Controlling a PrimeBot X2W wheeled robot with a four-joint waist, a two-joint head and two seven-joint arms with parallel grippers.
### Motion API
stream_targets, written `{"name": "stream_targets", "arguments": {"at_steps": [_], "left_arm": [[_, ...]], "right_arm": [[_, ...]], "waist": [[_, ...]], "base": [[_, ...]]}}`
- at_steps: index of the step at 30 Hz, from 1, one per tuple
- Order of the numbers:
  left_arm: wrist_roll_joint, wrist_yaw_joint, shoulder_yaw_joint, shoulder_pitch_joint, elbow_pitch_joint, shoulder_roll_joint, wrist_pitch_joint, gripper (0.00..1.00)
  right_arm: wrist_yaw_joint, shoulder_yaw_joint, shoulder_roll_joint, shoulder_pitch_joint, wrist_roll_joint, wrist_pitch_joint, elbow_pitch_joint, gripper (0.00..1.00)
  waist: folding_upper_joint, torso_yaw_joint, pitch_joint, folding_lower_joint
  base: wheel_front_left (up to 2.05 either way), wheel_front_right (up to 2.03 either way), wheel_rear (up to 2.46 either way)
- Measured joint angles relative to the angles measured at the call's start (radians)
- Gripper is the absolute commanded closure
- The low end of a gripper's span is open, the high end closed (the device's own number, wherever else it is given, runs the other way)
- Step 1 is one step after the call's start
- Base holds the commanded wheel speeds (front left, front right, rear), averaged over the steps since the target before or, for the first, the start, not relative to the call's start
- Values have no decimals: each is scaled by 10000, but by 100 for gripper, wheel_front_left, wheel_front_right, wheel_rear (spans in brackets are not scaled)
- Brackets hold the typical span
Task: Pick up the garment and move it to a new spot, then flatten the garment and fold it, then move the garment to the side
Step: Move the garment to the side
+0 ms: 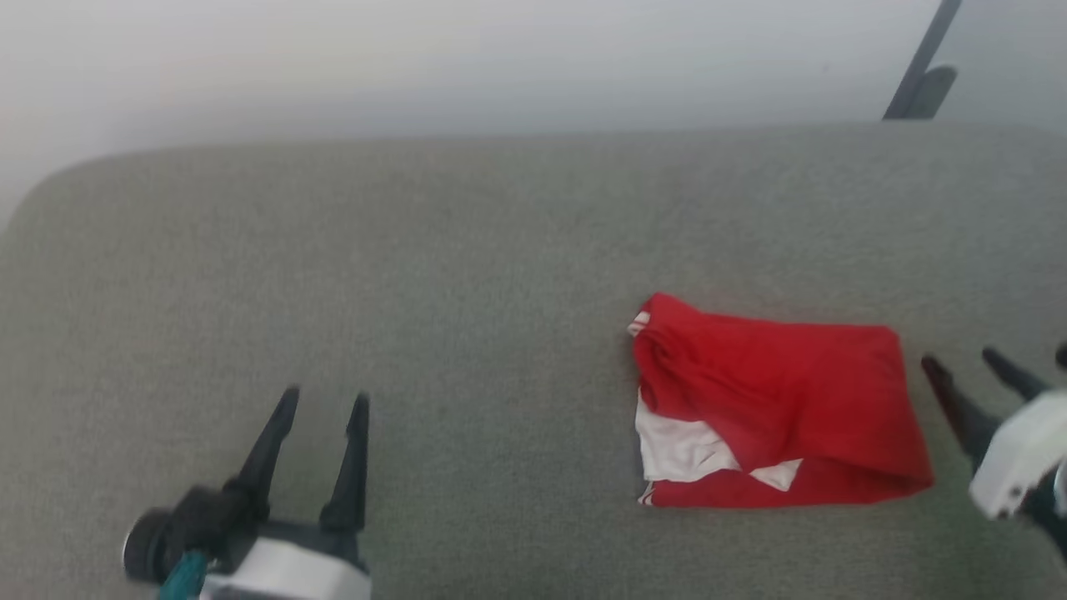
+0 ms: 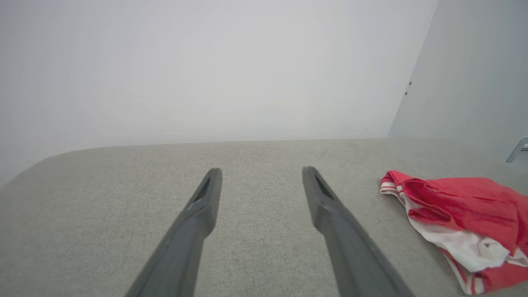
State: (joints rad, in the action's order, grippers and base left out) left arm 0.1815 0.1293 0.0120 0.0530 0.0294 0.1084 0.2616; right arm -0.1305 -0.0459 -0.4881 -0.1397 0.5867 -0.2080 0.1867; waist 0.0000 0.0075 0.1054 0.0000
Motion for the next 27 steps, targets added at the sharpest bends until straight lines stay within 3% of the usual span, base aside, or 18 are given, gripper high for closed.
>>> {"name": "stream_targets", "arguments": {"at_steps": [10, 18, 19, 21, 27], "left_arm": [[-21, 0, 648, -1590, 173, -150, 0, 0], [-10, 0, 1022, -2417, 267, -130, 0, 0], [-6, 0, 1062, -2495, 270, -86, 0, 0], [-12, -2, 1104, -2648, 288, 19, 0, 0], [-121, 0, 1223, -2966, 261, 221, 2, 0]], "right_arm": [[-2, -569, -759, -1329, 1068, -4493, 767, 0], [0, -579, -809, -1653, 1350, -5419, 466, 0], [0, -606, -796, -1723, 1348, -5417, 410, 53], [-2, -602, -748, -1850, 1350, -5298, 345, 100], [-65, -401, -451, -2159, 1446, -4495, 395, 100]], "waist": [[0, 435, 1257, 0], [0, 579, 2147, 0], [0, 569, 2250, 0], [0, 516, 2441, 0], [0, 51, 2800, 0]], "base": [[0, 0, 0], [0, 0, 0], [0, 0, 0], [0, 0, 0], [0, 0, 0]]}}
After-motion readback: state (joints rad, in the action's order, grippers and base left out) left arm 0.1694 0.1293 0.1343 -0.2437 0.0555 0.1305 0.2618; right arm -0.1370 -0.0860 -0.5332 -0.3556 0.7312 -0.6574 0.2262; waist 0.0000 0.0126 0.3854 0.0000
